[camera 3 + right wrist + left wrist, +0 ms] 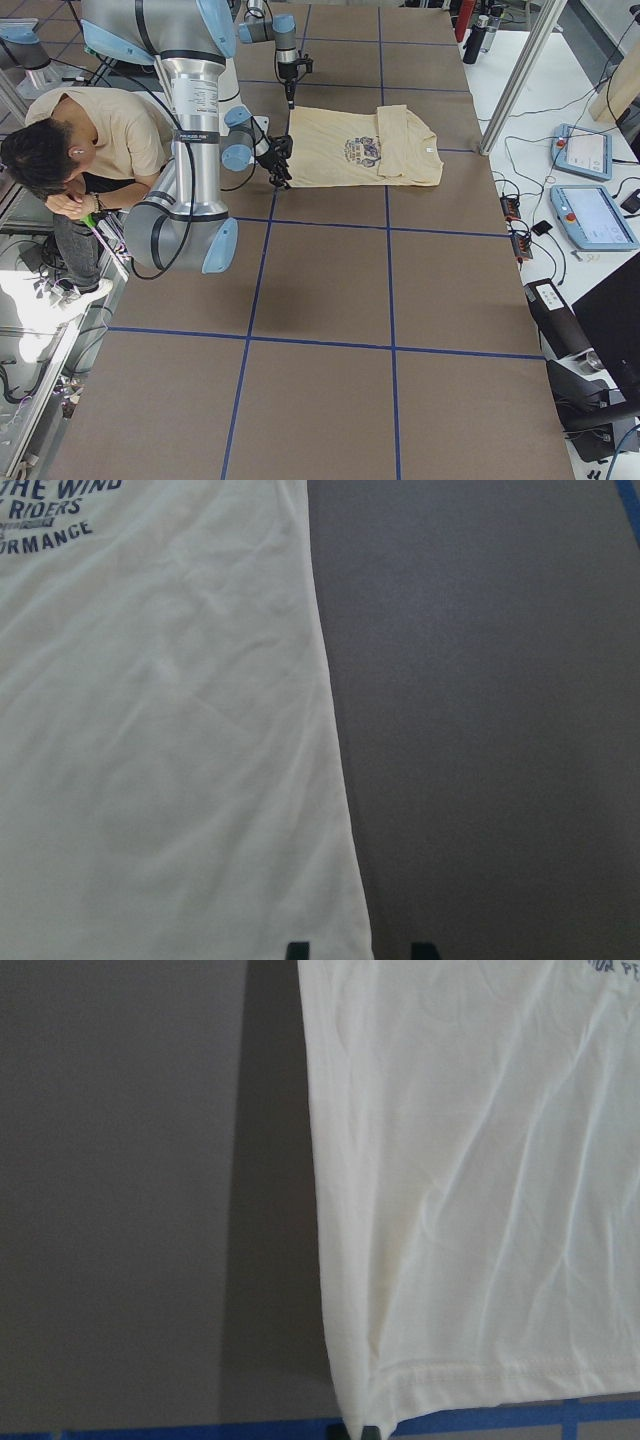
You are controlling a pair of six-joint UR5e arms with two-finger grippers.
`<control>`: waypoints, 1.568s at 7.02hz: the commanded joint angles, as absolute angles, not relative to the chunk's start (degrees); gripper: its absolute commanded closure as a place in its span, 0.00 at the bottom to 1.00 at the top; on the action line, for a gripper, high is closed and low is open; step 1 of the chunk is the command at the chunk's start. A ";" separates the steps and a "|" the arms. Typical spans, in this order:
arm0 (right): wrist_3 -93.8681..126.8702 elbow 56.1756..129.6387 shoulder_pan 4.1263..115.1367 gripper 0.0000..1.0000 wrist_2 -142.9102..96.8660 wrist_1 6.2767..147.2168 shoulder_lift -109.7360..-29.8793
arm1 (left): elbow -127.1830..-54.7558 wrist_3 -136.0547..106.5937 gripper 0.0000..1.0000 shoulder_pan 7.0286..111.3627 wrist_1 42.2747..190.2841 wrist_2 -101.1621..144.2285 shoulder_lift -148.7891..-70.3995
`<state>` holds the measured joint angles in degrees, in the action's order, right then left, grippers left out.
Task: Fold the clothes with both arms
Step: 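Lower both grippers onto the hem corners and grasp them, then lift the hem with both grippers and fold it toward the collar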
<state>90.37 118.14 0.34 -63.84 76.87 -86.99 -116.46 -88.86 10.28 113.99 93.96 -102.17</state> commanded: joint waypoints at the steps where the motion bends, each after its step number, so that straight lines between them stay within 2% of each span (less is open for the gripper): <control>1: 90.35 117.95 0.35 0.59 -63.81 76.90 -86.92 | -116.46 -88.86 1.00 10.28 113.99 93.96 -102.22; 9: 90.35 117.16 -0.70 0.60 -62.67 76.99 -87.01 | -116.54 -88.86 1.00 10.28 113.99 93.96 -102.22; 10: 90.35 117.16 -0.79 0.69 -62.67 76.99 -86.84 | -116.54 -88.86 1.00 10.28 113.99 93.96 -102.22; 11: 90.44 117.16 -0.79 0.87 -62.49 76.99 -86.75 | -116.72 -88.86 1.00 10.28 113.99 93.96 -102.22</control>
<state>90.37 117.20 -0.76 -62.62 76.99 -86.87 -116.61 -88.86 10.29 113.99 93.95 -102.22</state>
